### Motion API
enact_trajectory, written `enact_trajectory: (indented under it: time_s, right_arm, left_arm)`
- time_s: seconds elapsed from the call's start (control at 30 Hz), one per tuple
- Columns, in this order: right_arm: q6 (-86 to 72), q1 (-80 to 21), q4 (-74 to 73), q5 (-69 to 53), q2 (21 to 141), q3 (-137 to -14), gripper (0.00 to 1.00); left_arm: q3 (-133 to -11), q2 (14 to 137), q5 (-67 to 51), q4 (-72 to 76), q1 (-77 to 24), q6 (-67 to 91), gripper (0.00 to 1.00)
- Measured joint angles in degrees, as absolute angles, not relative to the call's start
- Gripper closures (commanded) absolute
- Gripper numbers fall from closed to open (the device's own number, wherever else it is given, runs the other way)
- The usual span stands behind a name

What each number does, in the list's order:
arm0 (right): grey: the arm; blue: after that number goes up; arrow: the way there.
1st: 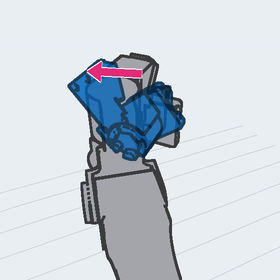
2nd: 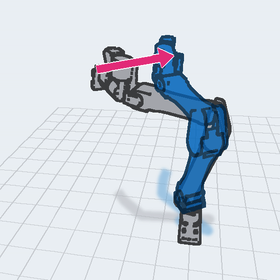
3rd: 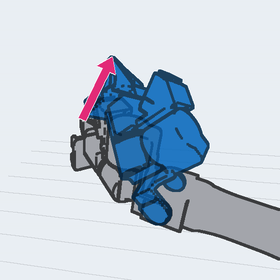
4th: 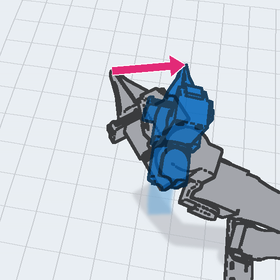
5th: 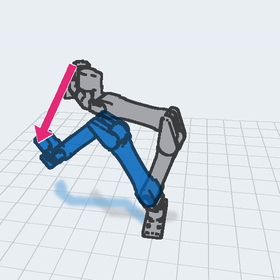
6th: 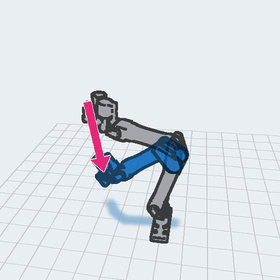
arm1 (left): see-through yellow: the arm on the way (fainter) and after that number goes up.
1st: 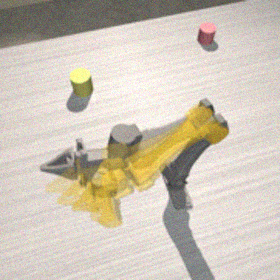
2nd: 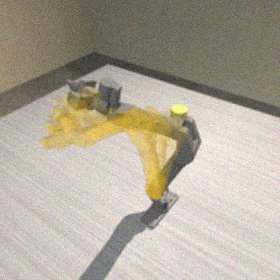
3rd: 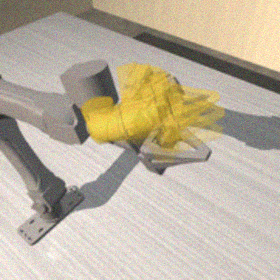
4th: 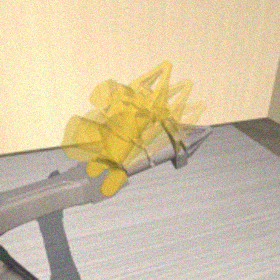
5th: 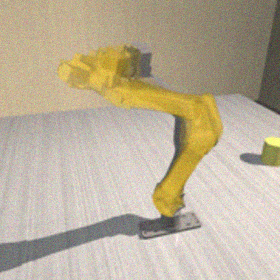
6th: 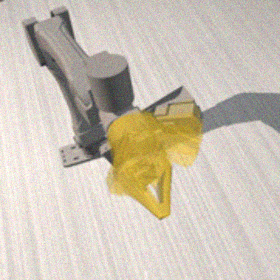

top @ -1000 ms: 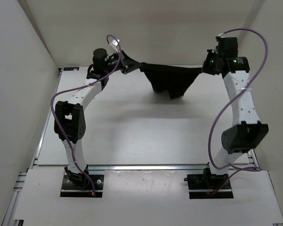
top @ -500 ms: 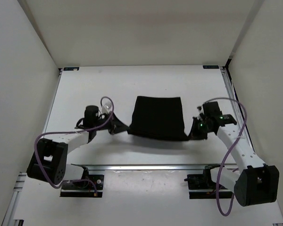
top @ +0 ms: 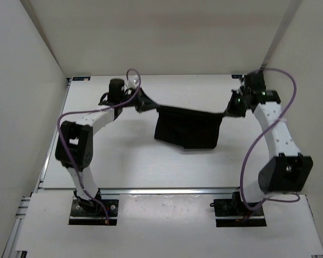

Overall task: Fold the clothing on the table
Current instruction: Fold the skirt

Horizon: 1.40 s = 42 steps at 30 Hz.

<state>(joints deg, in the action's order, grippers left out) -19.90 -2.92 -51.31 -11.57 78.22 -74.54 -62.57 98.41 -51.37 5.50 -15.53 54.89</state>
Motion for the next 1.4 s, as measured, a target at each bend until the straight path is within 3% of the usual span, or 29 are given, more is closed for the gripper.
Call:
enact_trajectory:
  time_s: [0.13, 0.27, 0.4, 0.6, 0.87, 1.2, 1.4]
  right_arm:
    - [-16.97, -4.56, -47.86, -1.19, 89.56, -95.48, 1.00]
    - [-13.63, -9.45, -39.13, 8.54, 82.83, -98.67, 1.00]
    - [-12.32, -11.29, -35.18, 9.02, 70.57, -93.30, 1.00]
    - [-11.31, -10.50, -34.70, 6.07, 68.79, -89.12, 0.99]
    - [-13.52, -8.62, -39.51, 4.99, 76.90, -93.62, 1.00]
    - [-13.39, -11.73, -40.14, 10.02, 77.41, -99.61, 1.00]
    - [-13.63, -14.85, -40.69, 10.57, 70.17, -91.61, 1.00]
  left_arm:
    - [-85.23, 111.07, -51.11, 8.56, -14.92, 59.77, 1.00]
    - [-93.60, 111.22, -51.75, 15.92, -13.06, 65.12, 1.00]
    - [-93.03, 105.71, -53.80, 16.97, -10.87, 65.25, 1.00]
    - [-82.78, 101.78, -60.29, 36.47, -10.39, 77.32, 1.00]
    - [-85.12, 103.24, -59.42, 21.47, -9.06, 70.87, 1.00]
    - [-84.51, 102.83, -59.46, 26.24, -8.86, 72.97, 1.00]
    - [-71.20, 95.09, -60.49, 32.45, -8.47, 76.42, 1.00]
